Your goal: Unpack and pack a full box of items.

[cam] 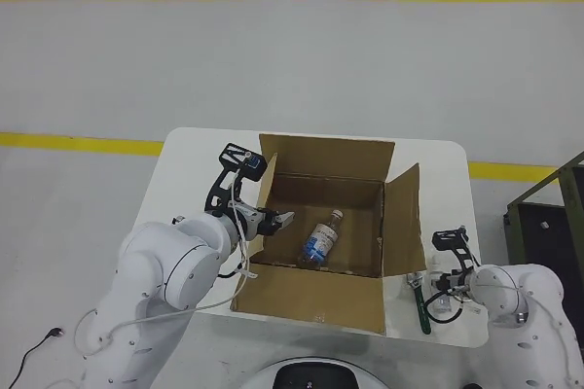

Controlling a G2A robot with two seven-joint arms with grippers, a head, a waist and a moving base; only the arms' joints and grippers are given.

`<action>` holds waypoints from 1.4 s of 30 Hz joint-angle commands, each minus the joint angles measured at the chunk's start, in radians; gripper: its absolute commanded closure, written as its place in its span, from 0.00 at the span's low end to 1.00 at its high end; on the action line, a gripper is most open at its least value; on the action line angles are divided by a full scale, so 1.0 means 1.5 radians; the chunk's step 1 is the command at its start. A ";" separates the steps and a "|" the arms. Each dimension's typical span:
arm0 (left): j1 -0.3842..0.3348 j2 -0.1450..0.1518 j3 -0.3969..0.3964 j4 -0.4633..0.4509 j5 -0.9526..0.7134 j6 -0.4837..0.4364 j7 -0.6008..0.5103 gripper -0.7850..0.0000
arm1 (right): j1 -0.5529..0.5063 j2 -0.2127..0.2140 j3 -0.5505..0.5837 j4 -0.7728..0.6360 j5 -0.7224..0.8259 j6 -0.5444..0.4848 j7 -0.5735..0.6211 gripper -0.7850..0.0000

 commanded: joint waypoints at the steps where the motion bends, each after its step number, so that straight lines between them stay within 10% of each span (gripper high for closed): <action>1: 0.000 0.000 0.000 0.000 0.000 0.000 0.000 0.00 | 0.001 0.001 -0.004 0.009 -0.004 0.009 -0.004 0.52; 23: 0.000 0.000 0.000 0.000 0.000 0.000 0.000 0.00 | 0.020 0.010 -0.047 0.060 -0.002 0.030 -0.017 0.53; 30: 0.000 0.000 0.000 0.000 0.000 0.000 0.000 0.00 | 0.021 0.014 -0.046 0.061 0.009 0.030 -0.015 1.00; 42: 0.000 0.000 0.000 0.000 0.000 0.000 0.000 0.00 | -0.019 0.026 0.054 -0.116 0.125 0.030 0.007 1.00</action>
